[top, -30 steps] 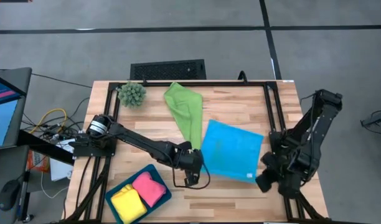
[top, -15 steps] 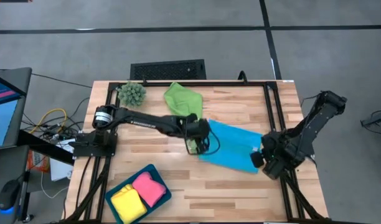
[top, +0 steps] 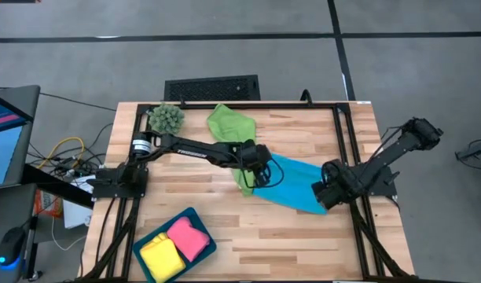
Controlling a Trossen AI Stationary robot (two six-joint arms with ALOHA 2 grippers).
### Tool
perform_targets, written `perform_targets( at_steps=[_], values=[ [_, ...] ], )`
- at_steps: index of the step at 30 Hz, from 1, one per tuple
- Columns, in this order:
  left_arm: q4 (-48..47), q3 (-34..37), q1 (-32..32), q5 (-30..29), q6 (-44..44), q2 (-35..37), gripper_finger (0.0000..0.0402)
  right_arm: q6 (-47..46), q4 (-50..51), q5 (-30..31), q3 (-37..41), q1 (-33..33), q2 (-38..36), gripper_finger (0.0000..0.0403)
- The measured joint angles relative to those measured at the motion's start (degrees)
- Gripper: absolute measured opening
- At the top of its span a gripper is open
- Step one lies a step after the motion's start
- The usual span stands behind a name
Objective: Fold microfiber towels
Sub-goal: Fold the blue microfiber towel
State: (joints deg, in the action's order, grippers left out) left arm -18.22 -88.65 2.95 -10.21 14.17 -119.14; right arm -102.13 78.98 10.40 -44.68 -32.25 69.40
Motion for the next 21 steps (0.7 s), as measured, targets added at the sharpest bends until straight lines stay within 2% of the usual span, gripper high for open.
perform_targets(
  at_steps=[5,11,16,21],
  values=[
    [0.74,0.01,1.15,-2.3,-0.26,-0.12,0.0,0.44,-0.47,0.58,1.8,2.06,0.04,0.0006],
    [1.66,0.01,2.57,0.7,-0.98,-0.12,0.0,1.69,-0.56,1.13,2.45,4.13,0.14,0.0014],
    [1.97,0.01,2.49,-1.65,-1.59,-0.11,0.0,1.69,-0.55,1.23,2.45,4.66,0.12,0.0027],
    [3.06,0.01,2.57,-0.81,-3.86,-0.1,0.0011,1.48,-0.44,1.04,2.45,4.76,0.12,0.0046]
  ],
)
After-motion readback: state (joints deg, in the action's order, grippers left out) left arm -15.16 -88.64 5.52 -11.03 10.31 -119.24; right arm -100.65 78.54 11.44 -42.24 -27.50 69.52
